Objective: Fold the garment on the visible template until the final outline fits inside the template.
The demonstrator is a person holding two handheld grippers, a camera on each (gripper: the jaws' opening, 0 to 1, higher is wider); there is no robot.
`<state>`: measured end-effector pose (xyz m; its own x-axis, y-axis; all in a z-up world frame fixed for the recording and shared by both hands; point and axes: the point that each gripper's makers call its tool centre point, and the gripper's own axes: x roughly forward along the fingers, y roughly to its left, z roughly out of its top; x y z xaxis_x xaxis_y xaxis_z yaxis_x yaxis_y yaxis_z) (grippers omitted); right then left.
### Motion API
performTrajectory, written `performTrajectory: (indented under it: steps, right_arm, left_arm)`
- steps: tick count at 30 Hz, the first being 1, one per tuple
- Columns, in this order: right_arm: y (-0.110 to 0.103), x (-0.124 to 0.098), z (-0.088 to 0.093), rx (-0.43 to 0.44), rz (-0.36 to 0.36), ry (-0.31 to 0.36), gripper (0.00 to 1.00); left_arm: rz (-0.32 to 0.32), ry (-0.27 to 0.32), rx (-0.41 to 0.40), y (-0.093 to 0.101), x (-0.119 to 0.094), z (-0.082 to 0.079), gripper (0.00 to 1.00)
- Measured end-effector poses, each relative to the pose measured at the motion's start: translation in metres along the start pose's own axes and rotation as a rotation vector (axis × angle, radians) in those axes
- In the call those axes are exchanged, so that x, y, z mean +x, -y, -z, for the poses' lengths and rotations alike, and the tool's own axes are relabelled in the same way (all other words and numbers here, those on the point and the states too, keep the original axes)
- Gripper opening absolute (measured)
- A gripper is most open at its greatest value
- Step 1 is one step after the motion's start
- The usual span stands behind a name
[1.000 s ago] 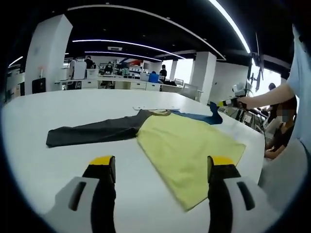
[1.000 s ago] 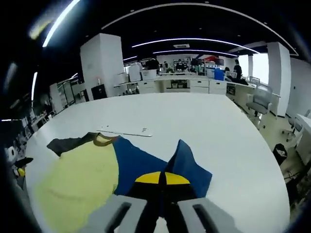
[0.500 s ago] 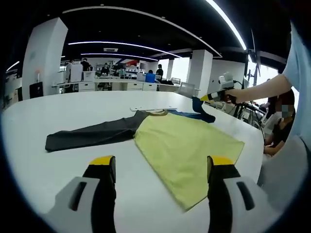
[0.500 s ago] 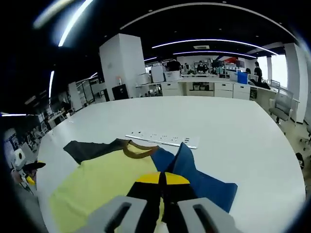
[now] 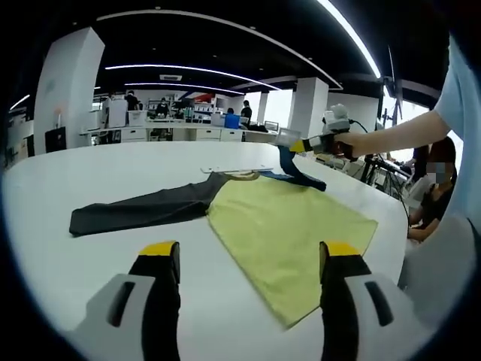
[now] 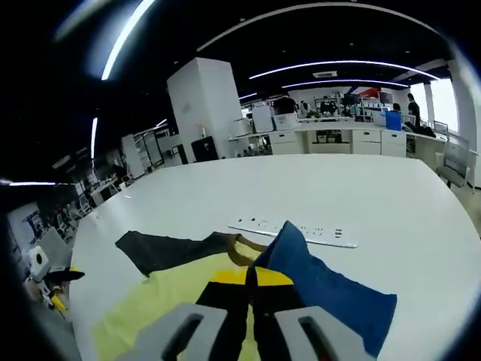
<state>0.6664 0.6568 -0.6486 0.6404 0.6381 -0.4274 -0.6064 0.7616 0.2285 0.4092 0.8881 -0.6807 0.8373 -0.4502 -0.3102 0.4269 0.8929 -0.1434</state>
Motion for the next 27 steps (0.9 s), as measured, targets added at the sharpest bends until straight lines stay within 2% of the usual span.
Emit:
performTrajectory:
  steps: [5, 16, 21, 27]
  right_arm:
    - [-0.028, 0.021, -0.006, 0.002, -0.045, 0.010, 0.00]
    - [-0.093, 0.058, -0.006, 0.006, -0.138, 0.007, 0.00]
    - [-0.113, 0.071, -0.003, -0.013, -0.167, -0.008, 0.00]
    - [-0.126, 0.082, 0.008, -0.023, -0.183, -0.032, 0.00]
  left_arm:
    - [0.004, -0.004, 0.001, 0.000, 0.001, 0.001, 0.72]
    - [0.010, -0.020, 0.010, 0.001, 0.003, 0.004, 0.71]
    - [0.009, -0.023, 0.011, 0.000, 0.003, 0.004, 0.71]
    - [0.009, -0.031, 0.016, 0.000, 0.003, 0.006, 0.71]
